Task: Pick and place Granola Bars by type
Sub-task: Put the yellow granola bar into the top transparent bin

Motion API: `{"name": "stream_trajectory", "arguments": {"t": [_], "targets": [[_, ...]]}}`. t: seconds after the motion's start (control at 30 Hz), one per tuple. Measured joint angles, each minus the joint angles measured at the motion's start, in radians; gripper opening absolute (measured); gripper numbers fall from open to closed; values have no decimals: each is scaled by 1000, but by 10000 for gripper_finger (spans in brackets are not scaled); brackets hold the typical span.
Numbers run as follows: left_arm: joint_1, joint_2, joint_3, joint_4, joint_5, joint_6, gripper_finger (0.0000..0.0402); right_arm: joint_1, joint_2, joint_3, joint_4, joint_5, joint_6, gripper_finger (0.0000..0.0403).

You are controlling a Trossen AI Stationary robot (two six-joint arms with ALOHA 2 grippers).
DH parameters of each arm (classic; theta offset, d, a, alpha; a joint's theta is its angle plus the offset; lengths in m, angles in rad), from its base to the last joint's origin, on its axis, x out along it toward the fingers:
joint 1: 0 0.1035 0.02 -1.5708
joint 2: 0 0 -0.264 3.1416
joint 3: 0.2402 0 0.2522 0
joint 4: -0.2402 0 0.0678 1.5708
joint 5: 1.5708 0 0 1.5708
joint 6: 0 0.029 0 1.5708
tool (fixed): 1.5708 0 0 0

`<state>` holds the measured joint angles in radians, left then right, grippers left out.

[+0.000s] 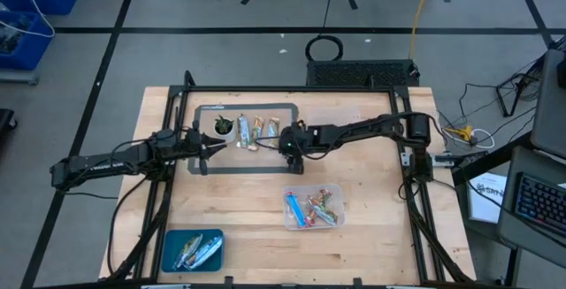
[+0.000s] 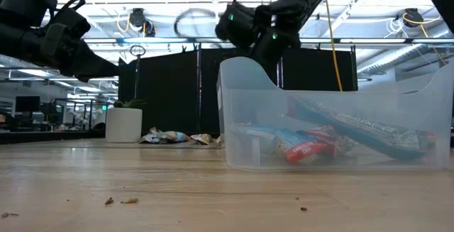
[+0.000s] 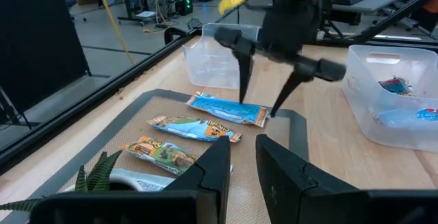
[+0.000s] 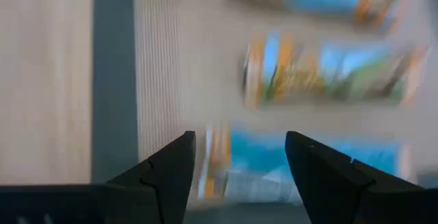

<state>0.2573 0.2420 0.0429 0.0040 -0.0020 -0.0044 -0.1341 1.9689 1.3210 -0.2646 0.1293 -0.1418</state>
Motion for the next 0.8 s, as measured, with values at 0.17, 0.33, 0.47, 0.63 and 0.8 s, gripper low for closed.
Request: {"name": "stream_trajectory", "arguments": {"t": [0.17, 0.33, 0.47, 0.63, 0.8], "targets": [[0, 0, 0, 0, 0, 0, 76, -1, 17, -2, 1, 2, 8, 219], [0, 1, 0, -4, 1, 0, 76, -9, 16, -3, -17, 1, 22, 216], [0, 1, 0, 0, 1, 0, 76, -11, 16, -2, -16, 1, 25, 215], [0, 2, 0, -2, 1, 0, 76, -10, 16, -2, -32, -1, 34, 215], [0, 2, 0, -1, 1, 0, 76, -10, 16, -2, -36, -9, 62, 213]]}}
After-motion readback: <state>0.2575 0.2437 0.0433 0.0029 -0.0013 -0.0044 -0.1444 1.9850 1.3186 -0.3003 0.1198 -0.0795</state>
